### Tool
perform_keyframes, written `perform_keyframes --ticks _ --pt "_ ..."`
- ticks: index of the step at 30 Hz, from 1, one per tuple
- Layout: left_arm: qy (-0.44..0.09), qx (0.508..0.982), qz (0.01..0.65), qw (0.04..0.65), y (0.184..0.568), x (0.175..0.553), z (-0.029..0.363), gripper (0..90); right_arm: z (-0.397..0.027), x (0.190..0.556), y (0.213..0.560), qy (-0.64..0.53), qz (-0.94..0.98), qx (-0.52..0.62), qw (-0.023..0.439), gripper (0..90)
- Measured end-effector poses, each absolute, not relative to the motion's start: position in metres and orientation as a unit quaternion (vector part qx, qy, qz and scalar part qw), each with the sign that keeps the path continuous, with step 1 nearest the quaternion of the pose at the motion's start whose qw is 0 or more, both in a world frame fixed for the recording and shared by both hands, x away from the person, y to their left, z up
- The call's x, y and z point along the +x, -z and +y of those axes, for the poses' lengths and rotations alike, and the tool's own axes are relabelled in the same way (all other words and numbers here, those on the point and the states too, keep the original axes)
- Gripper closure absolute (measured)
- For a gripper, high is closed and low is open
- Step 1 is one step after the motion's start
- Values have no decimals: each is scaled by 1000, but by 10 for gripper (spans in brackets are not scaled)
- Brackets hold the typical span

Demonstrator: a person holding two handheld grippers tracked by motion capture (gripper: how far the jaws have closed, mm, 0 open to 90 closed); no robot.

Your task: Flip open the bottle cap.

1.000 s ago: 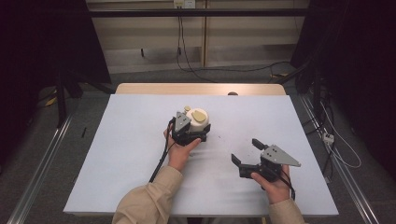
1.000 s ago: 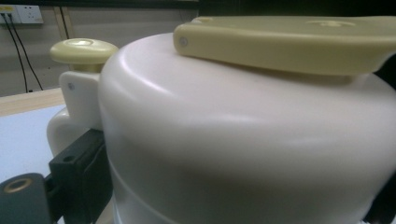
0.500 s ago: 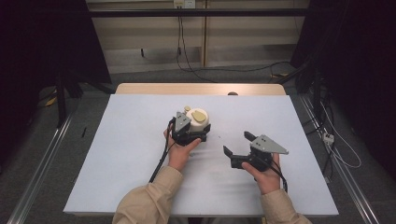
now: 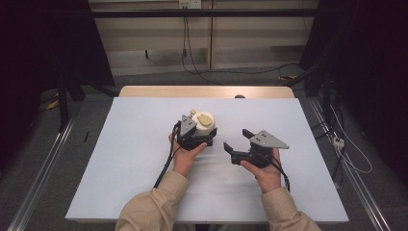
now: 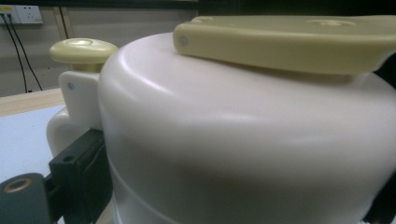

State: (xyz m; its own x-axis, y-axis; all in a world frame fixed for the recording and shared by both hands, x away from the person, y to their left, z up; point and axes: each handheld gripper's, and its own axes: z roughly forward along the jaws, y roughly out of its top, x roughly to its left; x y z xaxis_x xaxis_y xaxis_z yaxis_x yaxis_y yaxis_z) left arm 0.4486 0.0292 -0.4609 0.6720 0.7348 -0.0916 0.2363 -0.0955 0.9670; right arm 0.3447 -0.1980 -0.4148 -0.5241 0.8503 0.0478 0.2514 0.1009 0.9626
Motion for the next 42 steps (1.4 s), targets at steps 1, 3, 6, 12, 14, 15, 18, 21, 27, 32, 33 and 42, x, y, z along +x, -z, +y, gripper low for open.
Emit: perform_keyframes --ticks 1,3,6,12,14,15,18,21,27,32,33,42 --pt "-216 708 343 578 461 449 29 67 -198 346 414 -539 688 399 276 202" --pt "-215 709 342 577 461 449 29 67 -196 347 412 -542 688 400 270 212" --pt "-216 710 342 577 461 449 29 67 -193 350 410 -544 691 400 259 245" --pt "-218 711 339 576 461 449 30 67 -190 355 407 -547 692 397 254 437" --pt "-218 711 339 576 461 449 30 68 -189 356 407 -547 692 399 251 497" --pt "-218 711 339 576 461 449 30 67 -188 357 407 -551 690 400 245 512" --pt "-218 712 338 575 461 449 30 67 -187 359 408 -548 693 399 244 565" --pt "-218 712 338 575 461 449 30 67 -185 362 410 -548 699 396 233 600" --pt "-215 710 339 578 461 449 30 67 -181 363 406 -551 702 383 238 715" --pt "-216 712 338 576 461 450 30 67 -176 366 402 -552 703 386 230 831" --pt "-215 711 339 577 461 449 30 67 -174 367 402 -551 704 385 229 857" --pt "-216 711 339 577 461 449 30 67 -160 374 398 -528 725 384 218 900"
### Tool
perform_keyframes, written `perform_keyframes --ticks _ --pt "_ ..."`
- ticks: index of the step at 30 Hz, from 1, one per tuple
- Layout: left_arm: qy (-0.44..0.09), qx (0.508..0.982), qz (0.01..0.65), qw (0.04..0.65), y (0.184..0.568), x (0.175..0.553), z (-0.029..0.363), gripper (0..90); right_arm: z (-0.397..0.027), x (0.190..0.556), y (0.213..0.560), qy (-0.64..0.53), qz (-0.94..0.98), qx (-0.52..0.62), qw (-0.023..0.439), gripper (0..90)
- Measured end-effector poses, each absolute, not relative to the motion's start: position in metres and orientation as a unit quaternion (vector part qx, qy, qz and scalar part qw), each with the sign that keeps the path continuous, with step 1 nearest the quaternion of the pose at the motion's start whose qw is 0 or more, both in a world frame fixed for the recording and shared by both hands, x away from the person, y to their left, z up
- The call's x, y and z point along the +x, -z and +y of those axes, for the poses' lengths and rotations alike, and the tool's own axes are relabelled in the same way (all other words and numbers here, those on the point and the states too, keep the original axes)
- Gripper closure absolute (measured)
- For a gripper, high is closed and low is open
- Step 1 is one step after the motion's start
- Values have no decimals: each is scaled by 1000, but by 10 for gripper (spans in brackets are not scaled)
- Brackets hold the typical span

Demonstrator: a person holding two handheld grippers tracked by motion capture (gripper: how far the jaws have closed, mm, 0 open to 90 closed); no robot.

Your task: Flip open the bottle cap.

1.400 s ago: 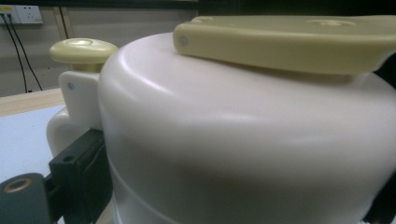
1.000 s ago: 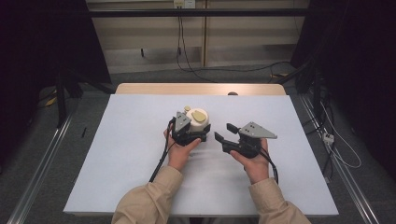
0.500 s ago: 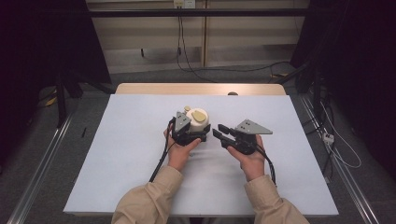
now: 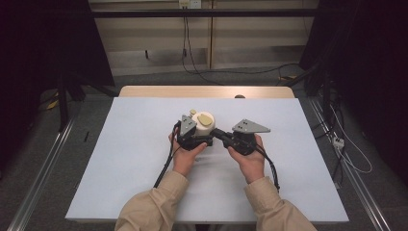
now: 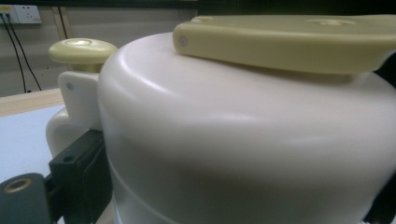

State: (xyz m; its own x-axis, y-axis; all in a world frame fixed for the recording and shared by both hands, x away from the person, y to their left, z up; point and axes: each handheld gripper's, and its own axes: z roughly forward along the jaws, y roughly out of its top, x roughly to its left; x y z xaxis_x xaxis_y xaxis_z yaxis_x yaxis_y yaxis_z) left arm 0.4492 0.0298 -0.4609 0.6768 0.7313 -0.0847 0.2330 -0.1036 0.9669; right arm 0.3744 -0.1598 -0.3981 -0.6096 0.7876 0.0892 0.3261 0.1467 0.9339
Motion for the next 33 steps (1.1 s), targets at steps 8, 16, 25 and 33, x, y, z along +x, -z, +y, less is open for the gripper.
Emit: perform_keyframes --ticks 8,16,25,33 --pt "-215 711 339 577 461 449 30 68 -154 385 396 -517 729 391 220 900" --pt "-216 713 338 575 460 449 30 68 -155 389 398 -511 731 402 208 900" --pt "-216 714 338 574 460 449 30 68 -152 394 396 -506 731 407 211 900" --pt "-217 715 337 573 460 449 30 68 -148 396 393 -507 733 400 214 900"
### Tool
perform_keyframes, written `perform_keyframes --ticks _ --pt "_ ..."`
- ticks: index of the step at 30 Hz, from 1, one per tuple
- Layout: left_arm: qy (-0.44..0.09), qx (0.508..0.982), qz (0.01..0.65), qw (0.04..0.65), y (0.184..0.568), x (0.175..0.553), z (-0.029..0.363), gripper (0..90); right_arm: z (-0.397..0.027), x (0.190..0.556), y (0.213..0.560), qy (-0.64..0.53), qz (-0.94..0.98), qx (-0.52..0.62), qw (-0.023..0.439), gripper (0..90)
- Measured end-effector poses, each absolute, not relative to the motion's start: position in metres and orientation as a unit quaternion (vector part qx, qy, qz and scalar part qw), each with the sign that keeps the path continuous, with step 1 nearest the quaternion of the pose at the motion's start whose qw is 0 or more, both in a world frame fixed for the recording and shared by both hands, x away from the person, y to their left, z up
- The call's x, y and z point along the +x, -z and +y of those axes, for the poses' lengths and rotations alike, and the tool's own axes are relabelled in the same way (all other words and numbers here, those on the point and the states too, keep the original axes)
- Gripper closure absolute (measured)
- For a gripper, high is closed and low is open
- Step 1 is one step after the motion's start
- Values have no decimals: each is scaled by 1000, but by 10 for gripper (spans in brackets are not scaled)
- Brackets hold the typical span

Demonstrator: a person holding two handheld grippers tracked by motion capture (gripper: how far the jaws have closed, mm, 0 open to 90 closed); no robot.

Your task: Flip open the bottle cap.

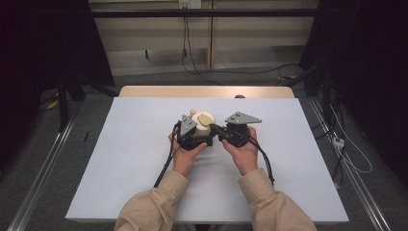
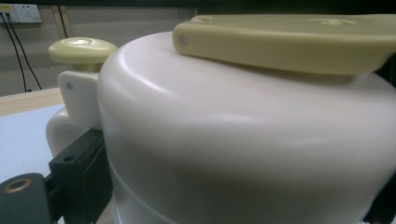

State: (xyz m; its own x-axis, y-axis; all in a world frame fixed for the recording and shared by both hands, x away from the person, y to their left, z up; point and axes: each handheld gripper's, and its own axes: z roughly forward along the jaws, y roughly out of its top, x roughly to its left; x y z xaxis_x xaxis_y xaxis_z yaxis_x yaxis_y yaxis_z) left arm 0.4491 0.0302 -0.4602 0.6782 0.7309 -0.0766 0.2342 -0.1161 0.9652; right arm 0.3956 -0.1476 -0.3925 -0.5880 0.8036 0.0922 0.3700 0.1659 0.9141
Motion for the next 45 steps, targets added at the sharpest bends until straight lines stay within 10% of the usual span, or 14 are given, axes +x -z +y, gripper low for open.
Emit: perform_keyframes --ticks 45 --pt "-217 714 339 573 460 449 30 68 -141 408 382 -519 725 397 216 900"
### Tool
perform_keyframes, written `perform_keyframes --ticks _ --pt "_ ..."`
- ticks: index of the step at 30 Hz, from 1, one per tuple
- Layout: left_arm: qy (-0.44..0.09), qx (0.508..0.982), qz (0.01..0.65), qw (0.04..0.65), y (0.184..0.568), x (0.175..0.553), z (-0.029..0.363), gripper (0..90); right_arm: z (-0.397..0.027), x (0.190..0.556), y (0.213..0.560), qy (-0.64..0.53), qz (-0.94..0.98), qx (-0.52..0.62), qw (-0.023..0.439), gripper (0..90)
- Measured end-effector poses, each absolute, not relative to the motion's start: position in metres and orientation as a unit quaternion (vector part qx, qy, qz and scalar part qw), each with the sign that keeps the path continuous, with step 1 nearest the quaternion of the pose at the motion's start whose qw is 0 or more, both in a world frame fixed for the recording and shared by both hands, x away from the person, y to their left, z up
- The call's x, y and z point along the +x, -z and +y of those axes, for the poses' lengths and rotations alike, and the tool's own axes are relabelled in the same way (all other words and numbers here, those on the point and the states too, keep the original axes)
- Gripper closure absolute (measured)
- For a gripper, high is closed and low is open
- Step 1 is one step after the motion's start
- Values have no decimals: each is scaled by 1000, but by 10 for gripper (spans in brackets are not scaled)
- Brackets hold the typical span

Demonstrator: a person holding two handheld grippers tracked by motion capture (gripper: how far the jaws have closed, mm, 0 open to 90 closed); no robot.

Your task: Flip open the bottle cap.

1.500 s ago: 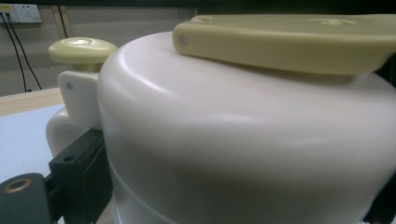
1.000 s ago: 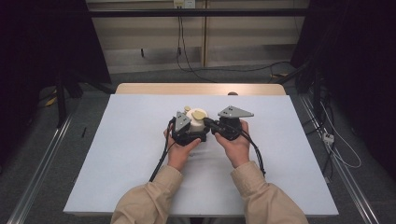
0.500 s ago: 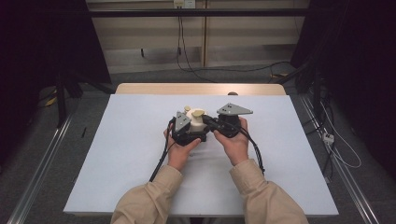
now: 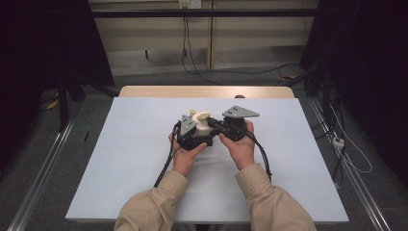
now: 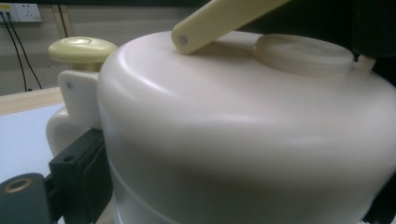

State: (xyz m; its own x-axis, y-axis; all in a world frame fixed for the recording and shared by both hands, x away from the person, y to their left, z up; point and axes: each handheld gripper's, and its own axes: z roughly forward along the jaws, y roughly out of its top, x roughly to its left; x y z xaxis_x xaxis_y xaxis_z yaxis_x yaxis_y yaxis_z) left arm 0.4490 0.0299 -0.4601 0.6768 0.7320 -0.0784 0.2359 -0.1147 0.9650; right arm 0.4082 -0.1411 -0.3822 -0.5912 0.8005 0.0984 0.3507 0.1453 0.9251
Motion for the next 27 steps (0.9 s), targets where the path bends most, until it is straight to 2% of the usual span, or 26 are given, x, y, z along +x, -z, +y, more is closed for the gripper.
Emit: perform_keyframes --ticks 27 --pt "-216 715 339 573 460 449 30 68 -138 416 372 -526 722 391 222 900"
